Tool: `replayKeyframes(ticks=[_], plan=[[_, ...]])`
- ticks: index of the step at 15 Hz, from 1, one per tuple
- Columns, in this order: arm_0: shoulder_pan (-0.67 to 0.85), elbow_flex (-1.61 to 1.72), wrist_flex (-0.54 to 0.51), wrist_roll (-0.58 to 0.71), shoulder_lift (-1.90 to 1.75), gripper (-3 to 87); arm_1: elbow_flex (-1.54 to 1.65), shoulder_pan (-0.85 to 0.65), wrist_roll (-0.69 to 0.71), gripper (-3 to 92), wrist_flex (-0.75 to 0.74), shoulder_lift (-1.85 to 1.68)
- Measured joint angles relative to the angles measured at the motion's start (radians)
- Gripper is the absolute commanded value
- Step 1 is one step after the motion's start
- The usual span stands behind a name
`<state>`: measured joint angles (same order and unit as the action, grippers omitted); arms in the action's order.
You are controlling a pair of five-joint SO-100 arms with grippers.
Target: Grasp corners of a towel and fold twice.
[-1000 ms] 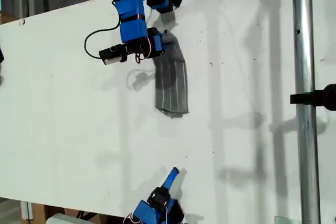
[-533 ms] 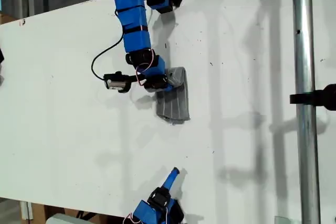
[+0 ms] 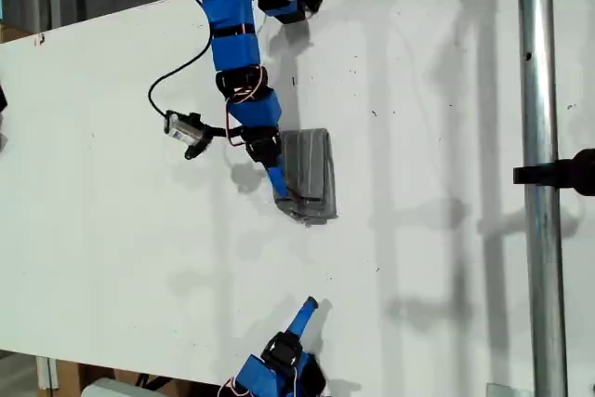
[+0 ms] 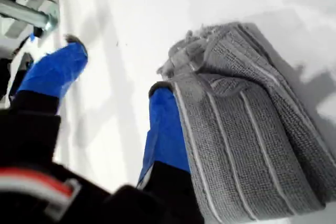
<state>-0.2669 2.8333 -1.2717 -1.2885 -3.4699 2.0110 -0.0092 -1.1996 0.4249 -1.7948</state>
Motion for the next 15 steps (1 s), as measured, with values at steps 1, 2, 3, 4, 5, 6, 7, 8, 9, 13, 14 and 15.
replayKeyframes(ticks=[1,2,3,4,5,6,7,8,9,13,14,15], plan=[[0.000,0.000,0.000,0.000,0.000,16.1,0.126,-0.015,0.012,19.1,-0.112,-0.141],[0.000,0.005,0.000,0.000,0.000,15.9,0.252,-0.034,0.012,15.3,-0.190,-0.299],[0.000,0.014,0.000,0.000,0.000,16.1,0.325,-0.052,0.011,3.1,-0.146,-0.440],[0.000,0.025,0.003,-0.006,0.000,13.9,0.376,-0.060,-0.005,-0.2,-0.006,-0.574],[0.011,0.051,0.014,-0.017,0.000,9.3,0.411,-0.057,-0.040,-0.2,0.181,-0.701],[0.032,0.083,0.034,-0.017,0.000,7.7,0.465,-0.043,-0.087,-0.2,0.383,-0.850],[0.049,0.124,0.051,-0.015,0.000,4.8,0.526,-0.021,-0.150,-0.2,0.580,-1.012],[0.064,0.153,0.072,0.000,0.000,4.1,0.569,0.005,-0.219,-0.2,0.769,-1.166],[0.081,0.189,0.094,0.020,0.000,4.2,0.623,0.031,-0.267,-0.2,0.913,-1.321],[0.115,0.276,0.078,-0.035,-0.003,5.1,0.790,0.046,-0.348,-0.2,1.043,-1.488],[0.104,0.281,0.049,-0.092,-0.003,5.1,0.838,0.049,-0.370,3.7,1.043,-1.494],[0.103,0.281,0.000,-0.190,-0.003,4.9,0.876,0.064,-0.388,6.2,1.043,-1.489]])
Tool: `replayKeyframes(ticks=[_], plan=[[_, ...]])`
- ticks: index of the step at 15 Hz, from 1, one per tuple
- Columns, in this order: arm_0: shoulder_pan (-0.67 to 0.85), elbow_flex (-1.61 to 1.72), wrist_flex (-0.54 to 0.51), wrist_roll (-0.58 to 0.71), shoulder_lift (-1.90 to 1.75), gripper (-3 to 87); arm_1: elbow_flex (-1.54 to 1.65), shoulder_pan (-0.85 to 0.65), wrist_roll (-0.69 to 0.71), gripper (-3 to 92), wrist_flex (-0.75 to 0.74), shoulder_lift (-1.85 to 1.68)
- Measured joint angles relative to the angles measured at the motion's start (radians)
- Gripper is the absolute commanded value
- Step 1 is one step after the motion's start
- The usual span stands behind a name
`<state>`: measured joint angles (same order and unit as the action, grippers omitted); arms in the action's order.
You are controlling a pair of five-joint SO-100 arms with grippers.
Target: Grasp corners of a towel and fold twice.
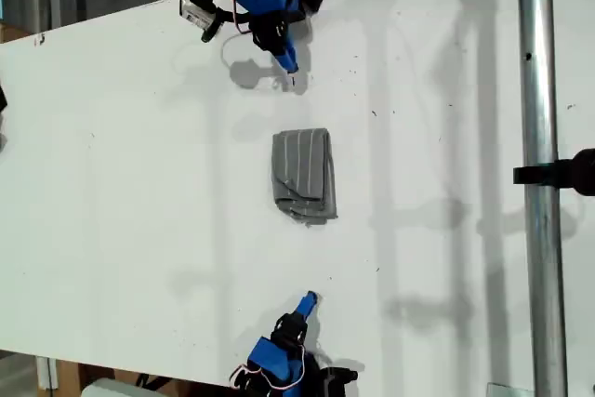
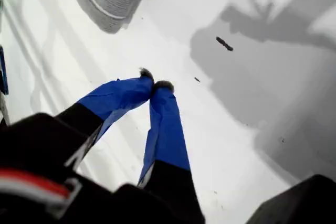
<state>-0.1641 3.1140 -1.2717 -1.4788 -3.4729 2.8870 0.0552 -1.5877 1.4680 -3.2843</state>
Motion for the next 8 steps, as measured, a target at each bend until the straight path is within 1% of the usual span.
replayKeyframes(ticks=[1,2,3,4,8], plan=[[0.009,0.000,-0.012,-0.005,0.000,4.8,0.003,0.029,-0.003,6.2,0.000,-0.009],[0.009,0.000,-0.014,0.130,0.000,4.6,0.003,0.028,-0.002,6.2,0.000,-0.009],[0.008,0.000,-0.014,0.348,0.000,4.0,0.003,0.017,0.018,6.2,0.005,-0.009],[0.000,0.000,-0.014,0.482,0.000,3.8,0.003,-0.003,0.052,6.2,0.008,-0.009],[0.003,0.000,-0.014,0.522,0.000,3.6,0.003,-0.040,0.069,6.2,0.008,-0.009]])
